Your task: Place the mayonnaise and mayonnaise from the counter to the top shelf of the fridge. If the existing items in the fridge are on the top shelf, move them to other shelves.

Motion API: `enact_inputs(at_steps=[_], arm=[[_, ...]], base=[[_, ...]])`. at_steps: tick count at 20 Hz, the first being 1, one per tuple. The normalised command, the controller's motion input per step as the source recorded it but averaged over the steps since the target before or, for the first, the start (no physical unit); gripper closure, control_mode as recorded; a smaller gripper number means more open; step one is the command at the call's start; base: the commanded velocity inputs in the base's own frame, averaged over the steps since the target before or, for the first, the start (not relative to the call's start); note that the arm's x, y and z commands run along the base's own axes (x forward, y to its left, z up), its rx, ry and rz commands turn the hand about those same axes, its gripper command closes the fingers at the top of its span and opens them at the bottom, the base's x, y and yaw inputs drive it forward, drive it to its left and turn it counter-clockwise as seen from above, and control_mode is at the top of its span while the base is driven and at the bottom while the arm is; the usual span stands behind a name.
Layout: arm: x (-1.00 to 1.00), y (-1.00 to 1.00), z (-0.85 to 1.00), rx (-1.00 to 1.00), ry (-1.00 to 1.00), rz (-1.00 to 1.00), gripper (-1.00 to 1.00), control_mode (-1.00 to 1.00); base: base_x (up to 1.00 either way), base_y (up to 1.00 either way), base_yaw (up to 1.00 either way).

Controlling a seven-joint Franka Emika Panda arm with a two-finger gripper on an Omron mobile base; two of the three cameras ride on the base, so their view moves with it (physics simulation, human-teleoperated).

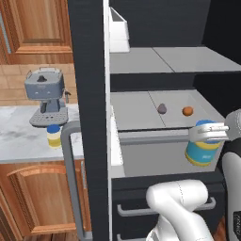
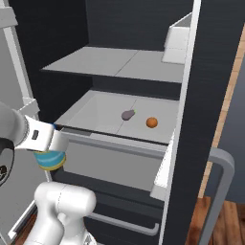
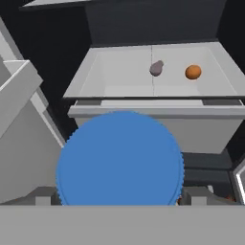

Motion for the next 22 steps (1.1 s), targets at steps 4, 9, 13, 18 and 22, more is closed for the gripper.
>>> enact_inputs(at_steps=[4,9,13,18,22], arm=[[0.25,-0.02,0.09,0.01,-0.01,-0.01,1.0,-1.0],[0.84,0.0,0.74,0.11,-0.25,-0.04,1.0,-1.0],[0.99,0.0,0.82,0.13,-0.23,-0.01,1.0,-1.0],[1.0,-0.03,0.67,0.14,-0.19,0.0,1.0,-1.0],[1.0,-0.01,0.33,0.07,-0.08,-0.02,1.0,-1.0]], base=[[0.7,-0.25,-0.04],[0.0,0.0,0.0],[0.0,0.0,0.0],[0.0,0.0,0.0],[0.0,0.0,0.0]])
